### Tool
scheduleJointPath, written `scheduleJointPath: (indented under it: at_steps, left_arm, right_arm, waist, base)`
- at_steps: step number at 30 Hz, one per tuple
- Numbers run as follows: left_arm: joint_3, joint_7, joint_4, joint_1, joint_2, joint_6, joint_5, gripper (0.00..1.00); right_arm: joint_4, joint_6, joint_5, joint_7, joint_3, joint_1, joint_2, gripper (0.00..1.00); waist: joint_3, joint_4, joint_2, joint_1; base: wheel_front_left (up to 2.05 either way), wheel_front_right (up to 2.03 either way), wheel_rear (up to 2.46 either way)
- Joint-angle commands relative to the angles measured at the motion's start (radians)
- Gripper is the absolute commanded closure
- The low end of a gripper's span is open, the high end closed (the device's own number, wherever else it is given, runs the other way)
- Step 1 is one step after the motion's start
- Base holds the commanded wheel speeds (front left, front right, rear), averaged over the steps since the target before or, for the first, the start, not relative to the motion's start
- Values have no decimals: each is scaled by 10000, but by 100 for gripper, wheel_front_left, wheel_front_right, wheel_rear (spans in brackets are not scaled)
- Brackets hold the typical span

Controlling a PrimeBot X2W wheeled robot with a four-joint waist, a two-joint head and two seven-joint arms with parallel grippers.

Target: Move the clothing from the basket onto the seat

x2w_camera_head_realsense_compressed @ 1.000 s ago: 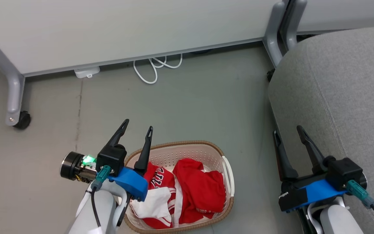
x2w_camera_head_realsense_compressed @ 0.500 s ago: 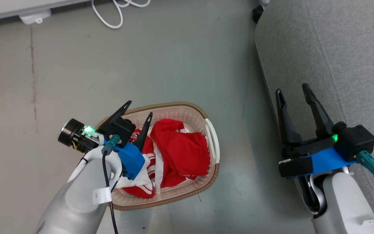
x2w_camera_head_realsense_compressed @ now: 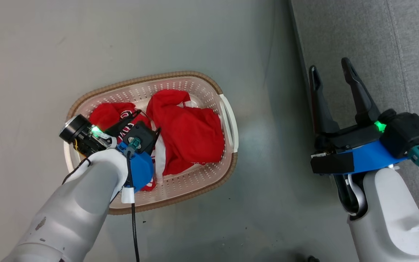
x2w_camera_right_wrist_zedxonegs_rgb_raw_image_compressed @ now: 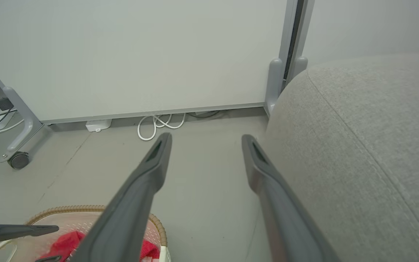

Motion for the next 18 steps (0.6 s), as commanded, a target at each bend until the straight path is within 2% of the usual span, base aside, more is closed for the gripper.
scheduleJointPath:
  at_steps: [1,7,18]
  left_arm:
    - [-263,37,213,-294,58,-3,-133,0]
    - [-1628,634,947,-858,75,-3,-595,0]
    - [-3866,2141,1256,-1610,475,-3,-1496,0]
  right_arm:
    - [-77,4,-24,-4,32,-253,-33,0]
    - [-219,4,-72,-4,56,-610,-32,0]
    - [-439,4,-136,-4,-20,-1024,-32,0]
  waist:
    - [400,-87,0,-2]
    - [1062,-163,0,-2]
    - [2112,-314,0,-2]
  base:
    - [0,0,0]
    - [0,0,0]
    - [0,0,0]
